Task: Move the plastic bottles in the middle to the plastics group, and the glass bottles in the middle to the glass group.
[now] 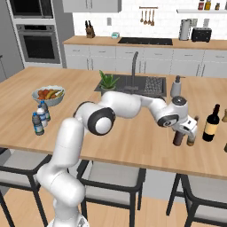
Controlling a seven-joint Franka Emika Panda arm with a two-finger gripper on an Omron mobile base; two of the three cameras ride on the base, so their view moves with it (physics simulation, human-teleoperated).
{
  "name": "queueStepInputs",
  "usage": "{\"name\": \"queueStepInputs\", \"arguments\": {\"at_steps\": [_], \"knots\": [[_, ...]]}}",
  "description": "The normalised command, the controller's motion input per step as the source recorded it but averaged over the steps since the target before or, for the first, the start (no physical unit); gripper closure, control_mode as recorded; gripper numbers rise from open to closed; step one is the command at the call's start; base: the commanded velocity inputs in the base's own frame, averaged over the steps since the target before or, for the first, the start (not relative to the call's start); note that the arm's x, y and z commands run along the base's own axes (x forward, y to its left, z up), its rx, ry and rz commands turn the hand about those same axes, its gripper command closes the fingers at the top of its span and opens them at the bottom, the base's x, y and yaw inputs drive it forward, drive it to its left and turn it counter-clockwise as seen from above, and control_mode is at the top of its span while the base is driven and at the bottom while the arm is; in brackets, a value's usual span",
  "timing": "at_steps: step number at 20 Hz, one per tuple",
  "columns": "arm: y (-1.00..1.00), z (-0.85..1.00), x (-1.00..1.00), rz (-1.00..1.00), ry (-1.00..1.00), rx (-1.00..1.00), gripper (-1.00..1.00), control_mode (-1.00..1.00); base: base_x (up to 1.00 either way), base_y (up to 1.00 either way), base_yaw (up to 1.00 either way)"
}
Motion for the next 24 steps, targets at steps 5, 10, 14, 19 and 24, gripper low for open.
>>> {"name": "queueStepInputs", "arguments": {"at_steps": [5,10,14,19,24], "knots": [[-0.16,-0.23,0.00,0.00,-0.02,-0.02,1.00,-1.00,0.00,0.00,0.00],[-0.01,-0.11,0.00,0.00,-0.08,-0.03,1.00,-1.00,0.00,0.00,0.00],[0.01,0.00,-0.25,0.01,-0.11,-0.02,1.00,-1.00,0.00,0.00,0.00],[0.01,0.00,-0.19,0.01,-0.09,-0.09,1.00,-1.00,0.00,0.00,0.00],[0.17,0.00,-0.01,0.00,0.00,-0.11,1.00,-1.00,0.00,0.00,0.00]]}}
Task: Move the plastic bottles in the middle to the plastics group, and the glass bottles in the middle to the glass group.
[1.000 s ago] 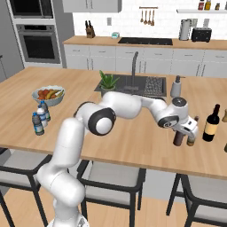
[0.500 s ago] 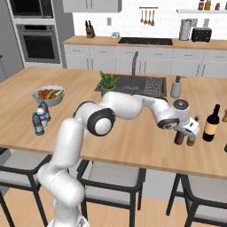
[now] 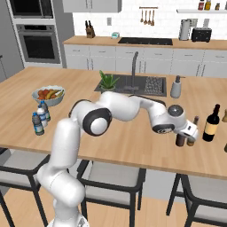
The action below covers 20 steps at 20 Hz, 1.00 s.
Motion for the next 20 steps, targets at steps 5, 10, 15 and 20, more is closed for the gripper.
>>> {"name": "queueStepInputs", "arguments": {"at_steps": [5,10,15,20], "knots": [[0.00,0.00,0.00,0.00,0.01,-0.01,1.00,-1.00,0.00,0.00,0.00],[0.00,0.00,0.00,0.00,0.00,0.00,-1.00,-1.00,0.00,0.00,0.00],[0.00,0.00,0.00,0.00,0.00,0.00,-1.00,-1.00,0.00,0.00,0.00],[0.00,0.00,0.00,0.00,0.00,0.00,-1.00,-1.00,0.00,0.00,0.00]]}}
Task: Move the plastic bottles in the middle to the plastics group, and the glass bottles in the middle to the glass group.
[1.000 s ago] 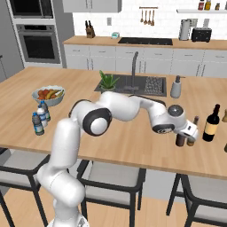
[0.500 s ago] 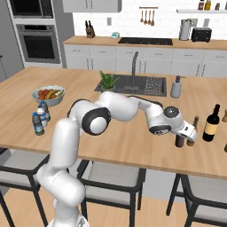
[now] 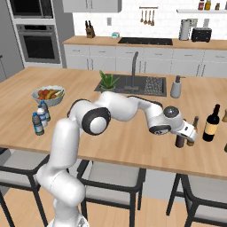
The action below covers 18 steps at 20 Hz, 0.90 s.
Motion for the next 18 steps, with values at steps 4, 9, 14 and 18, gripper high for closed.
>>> {"name": "queueStepInputs", "arguments": {"at_steps": [4,9,14,18], "knots": [[0.00,0.01,0.00,0.00,0.00,0.00,-1.00,-1.00,0.00,0.00,0.00],[0.01,0.46,-0.27,0.00,-0.01,0.00,-1.00,-1.00,0.00,0.00,0.00],[0.10,1.00,-0.32,0.01,-0.01,0.00,-1.00,-1.00,0.00,0.00,0.00],[0.22,0.82,-0.47,0.04,0.05,0.00,-1.00,-1.00,0.00,0.00,0.00]]}}
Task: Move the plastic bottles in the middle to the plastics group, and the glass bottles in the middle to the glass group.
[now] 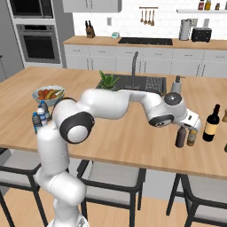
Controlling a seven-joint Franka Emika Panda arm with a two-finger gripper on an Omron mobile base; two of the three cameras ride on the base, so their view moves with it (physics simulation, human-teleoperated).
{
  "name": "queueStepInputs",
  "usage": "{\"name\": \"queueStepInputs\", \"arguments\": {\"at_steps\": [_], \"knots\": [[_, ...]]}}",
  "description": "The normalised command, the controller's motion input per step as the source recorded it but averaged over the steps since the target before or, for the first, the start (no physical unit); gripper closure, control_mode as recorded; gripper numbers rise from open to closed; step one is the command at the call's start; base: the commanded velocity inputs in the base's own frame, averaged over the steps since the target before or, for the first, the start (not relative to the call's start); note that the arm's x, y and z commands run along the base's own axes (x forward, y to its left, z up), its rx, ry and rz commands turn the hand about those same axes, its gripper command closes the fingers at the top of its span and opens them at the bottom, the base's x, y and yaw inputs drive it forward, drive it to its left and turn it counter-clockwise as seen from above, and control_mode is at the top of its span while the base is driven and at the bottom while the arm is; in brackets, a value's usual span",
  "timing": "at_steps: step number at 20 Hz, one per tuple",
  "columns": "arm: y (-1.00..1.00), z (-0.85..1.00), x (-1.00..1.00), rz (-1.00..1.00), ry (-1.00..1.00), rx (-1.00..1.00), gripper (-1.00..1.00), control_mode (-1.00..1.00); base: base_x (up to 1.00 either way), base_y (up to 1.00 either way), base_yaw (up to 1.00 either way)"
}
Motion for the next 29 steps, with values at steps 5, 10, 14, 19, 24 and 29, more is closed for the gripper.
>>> {"name": "queueStepInputs", "arguments": {"at_steps": [5,10,14,19,24,29], "knots": [[0.21,0.13,-0.73,0.17,0.13,0.00,-1.00,-1.00,0.00,0.00,0.00],[0.36,0.00,-0.59,0.21,0.08,0.00,-1.00,-1.00,0.00,0.00,0.00],[0.46,0.02,-0.40,0.15,0.00,0.00,-1.00,-1.00,0.00,0.00,0.00],[0.53,0.00,-0.32,0.13,0.00,0.00,-1.00,-1.00,0.00,0.00,0.00],[0.55,0.00,-0.14,0.10,0.00,0.00,-1.00,-1.00,0.00,0.00,0.00],[0.53,0.00,-0.10,0.07,0.00,0.00,-1.00,-1.00,0.00,0.00,0.00]]}}
